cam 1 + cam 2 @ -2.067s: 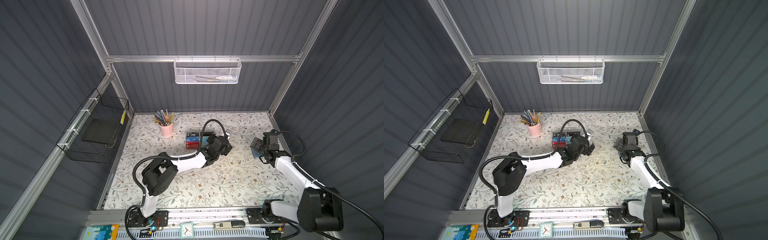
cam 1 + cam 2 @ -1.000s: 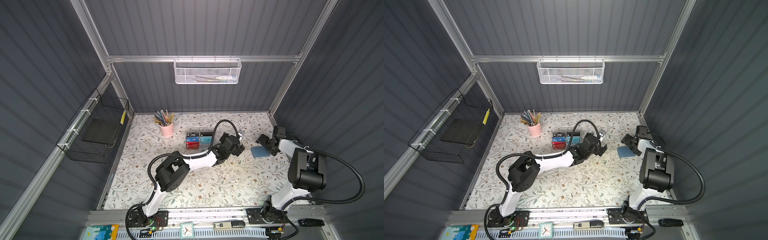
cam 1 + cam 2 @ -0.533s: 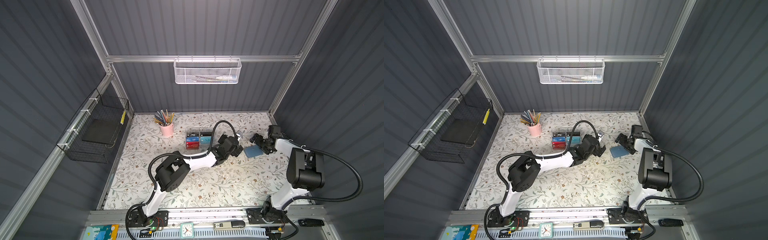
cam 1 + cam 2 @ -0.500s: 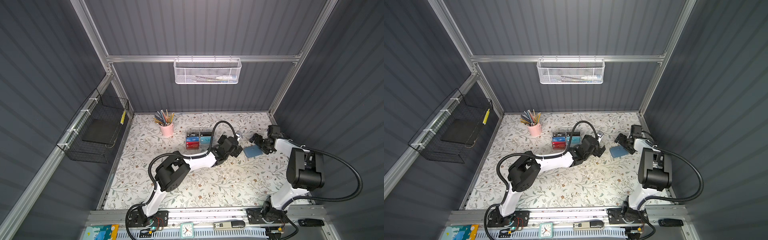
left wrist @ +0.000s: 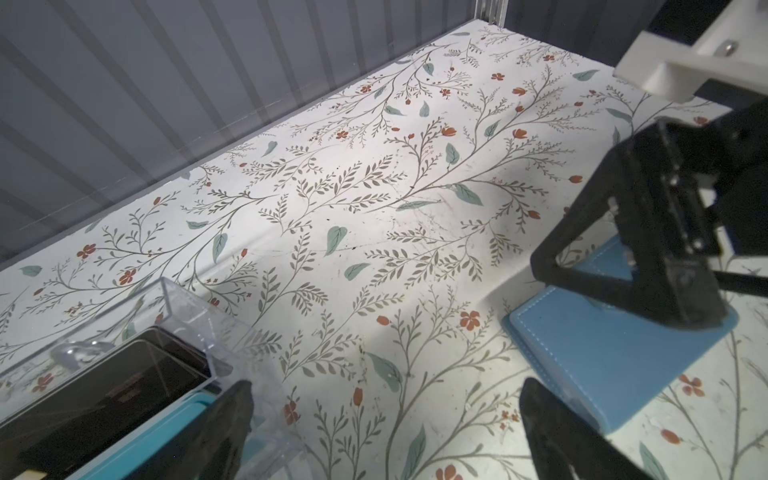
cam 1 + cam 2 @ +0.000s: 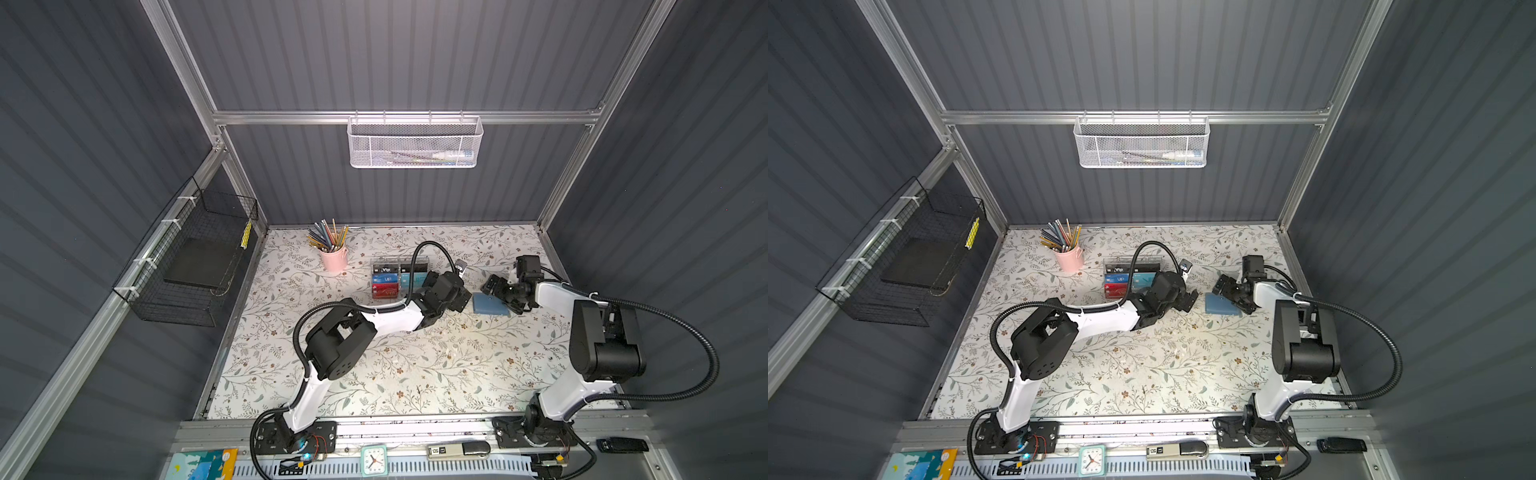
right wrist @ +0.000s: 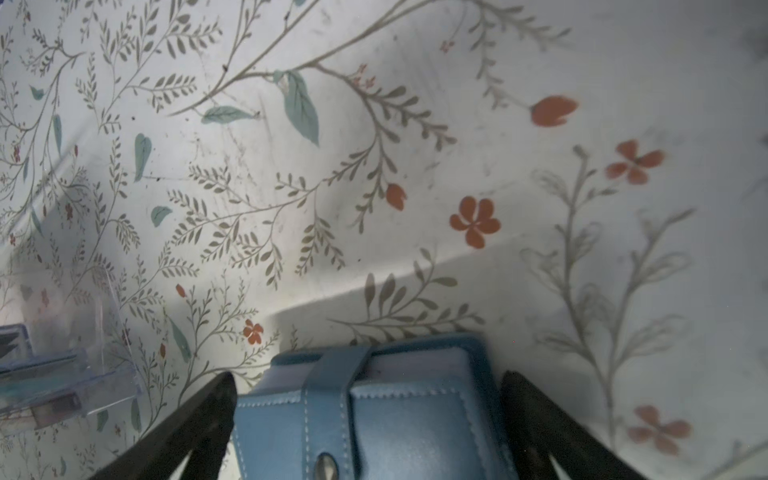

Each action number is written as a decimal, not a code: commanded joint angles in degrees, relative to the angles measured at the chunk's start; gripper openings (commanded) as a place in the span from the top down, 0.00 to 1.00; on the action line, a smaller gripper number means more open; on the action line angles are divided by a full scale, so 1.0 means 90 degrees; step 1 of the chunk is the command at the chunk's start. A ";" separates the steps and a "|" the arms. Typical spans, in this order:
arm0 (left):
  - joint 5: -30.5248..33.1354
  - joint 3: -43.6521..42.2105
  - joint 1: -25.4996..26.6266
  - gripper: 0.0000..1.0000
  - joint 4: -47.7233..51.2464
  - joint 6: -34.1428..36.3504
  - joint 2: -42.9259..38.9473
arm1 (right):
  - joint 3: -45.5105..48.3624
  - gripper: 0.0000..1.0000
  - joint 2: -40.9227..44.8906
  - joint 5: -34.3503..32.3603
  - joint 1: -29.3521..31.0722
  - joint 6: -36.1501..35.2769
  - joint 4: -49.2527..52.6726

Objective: Take the credit cards out of the card holder

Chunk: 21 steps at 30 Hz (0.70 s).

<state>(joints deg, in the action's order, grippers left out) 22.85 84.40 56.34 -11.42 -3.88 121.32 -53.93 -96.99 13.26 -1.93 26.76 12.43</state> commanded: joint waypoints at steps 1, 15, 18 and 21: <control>-0.0088 -0.0162 -0.0001 0.00 -0.0010 -0.0184 -0.0431 | 0.0065 0.01 0.0238 -0.0048 0.0212 -0.0095 0.0242; -0.0311 -0.0813 -0.0015 0.00 -0.0386 -0.0165 -0.0915 | -0.1331 0.01 0.0128 -0.1121 0.0274 -0.0684 0.1337; -0.0284 -0.0890 -0.0018 0.00 -0.0391 -0.0166 -0.0975 | -0.1774 0.01 -0.0285 -0.1003 0.0274 -0.0715 0.1487; -0.0233 -0.0974 -0.0026 0.00 -0.0382 -0.0161 -0.1055 | -0.1959 0.01 -0.0559 -0.0893 0.0278 -0.0709 0.1488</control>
<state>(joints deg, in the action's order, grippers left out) 20.91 76.55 56.29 -13.82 -4.80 114.74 -70.28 -99.63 4.73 0.51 21.39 22.46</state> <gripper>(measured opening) 0.998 0.989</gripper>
